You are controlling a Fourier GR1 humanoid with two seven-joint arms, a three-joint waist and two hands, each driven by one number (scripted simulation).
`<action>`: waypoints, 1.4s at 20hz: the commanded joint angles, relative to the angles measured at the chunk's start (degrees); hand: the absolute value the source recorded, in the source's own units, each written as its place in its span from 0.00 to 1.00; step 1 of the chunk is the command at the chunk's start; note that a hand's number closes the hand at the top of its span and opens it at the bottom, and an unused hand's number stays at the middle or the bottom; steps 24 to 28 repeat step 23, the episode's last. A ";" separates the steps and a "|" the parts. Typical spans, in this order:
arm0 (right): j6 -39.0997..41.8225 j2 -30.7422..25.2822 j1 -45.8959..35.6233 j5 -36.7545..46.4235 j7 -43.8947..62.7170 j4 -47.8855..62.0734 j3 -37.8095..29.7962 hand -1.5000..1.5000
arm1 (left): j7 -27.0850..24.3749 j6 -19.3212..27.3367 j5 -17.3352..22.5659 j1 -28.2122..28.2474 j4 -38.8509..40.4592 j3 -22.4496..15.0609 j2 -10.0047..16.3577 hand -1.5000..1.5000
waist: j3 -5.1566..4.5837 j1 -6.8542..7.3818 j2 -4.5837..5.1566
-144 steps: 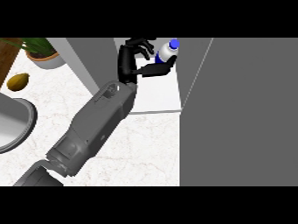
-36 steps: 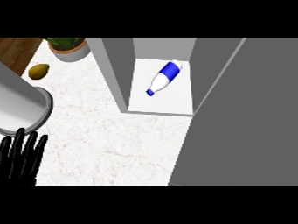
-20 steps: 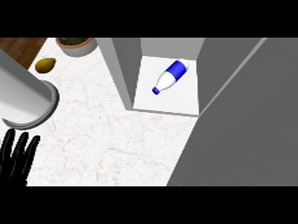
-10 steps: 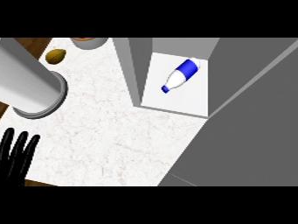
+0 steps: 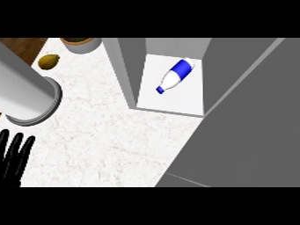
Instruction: Pick up the bottled water, place it into the cabinet and close the cabinet
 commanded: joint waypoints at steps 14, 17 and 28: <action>-31.26 7.28 -28.98 -0.40 -5.01 28.43 -19.66 1.00 | 0.35 -2.89 2.30 -0.07 0.19 1.67 0.73 0.00 | 0.61 1.94 0.11; -35.41 7.32 -39.09 -2.51 -5.13 37.29 -22.23 1.00 | 0.75 -3.70 2.32 0.41 -0.46 1.50 1.33 0.00 | 0.69 2.39 -0.18; -39.97 7.33 -55.57 -8.14 -10.36 56.36 -22.27 1.00 | -0.36 -4.18 1.53 0.66 3.03 1.81 0.01 0.00 | 0.75 0.13 -0.68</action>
